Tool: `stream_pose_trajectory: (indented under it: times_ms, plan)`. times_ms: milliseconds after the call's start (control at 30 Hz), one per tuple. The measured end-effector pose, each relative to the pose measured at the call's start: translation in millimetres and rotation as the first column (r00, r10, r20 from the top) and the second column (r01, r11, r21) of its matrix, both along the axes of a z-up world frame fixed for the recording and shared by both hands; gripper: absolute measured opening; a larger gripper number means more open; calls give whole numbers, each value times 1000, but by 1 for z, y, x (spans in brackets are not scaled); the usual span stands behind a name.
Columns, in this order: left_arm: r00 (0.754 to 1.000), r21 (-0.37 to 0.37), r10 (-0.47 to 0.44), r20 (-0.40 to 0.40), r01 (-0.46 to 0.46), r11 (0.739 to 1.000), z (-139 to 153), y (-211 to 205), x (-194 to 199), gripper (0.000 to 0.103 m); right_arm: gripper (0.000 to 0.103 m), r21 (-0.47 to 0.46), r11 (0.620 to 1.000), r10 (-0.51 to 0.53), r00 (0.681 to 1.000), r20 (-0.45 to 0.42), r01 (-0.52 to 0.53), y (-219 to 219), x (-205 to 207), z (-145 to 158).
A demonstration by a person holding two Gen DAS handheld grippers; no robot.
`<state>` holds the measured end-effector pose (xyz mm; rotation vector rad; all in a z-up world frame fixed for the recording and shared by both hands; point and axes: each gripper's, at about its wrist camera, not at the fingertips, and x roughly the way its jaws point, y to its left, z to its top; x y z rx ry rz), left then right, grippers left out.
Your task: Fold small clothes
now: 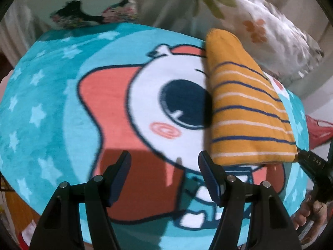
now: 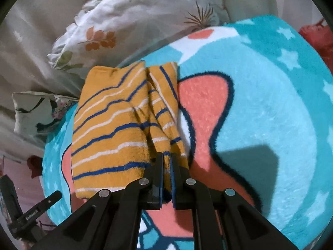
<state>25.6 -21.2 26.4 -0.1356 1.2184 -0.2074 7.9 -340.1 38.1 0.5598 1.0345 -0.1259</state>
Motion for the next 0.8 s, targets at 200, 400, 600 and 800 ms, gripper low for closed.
stream_pose_trajectory:
  times_ms: [200,400,600,800]
  plan:
    - [999,5,-45,17,44,999,-1,-26,-7,66,6,-32,999,-40,999,-14,40,-36,-11,4]
    - [998,1,-66,-2,66,998,-7,-35,-1,66,6,-47,999,-32,995,-92,28,-47,-10,-21]
    - [998,-8,-59,18,59,998,-2,-27,22,66,10,18,1000,23,999,-46,-23,-51,-5,-1]
    - [993,-114,-107,41,111,987,-5,-32,57,74,72,84,996,8,991,132,-19,-67,6,46]
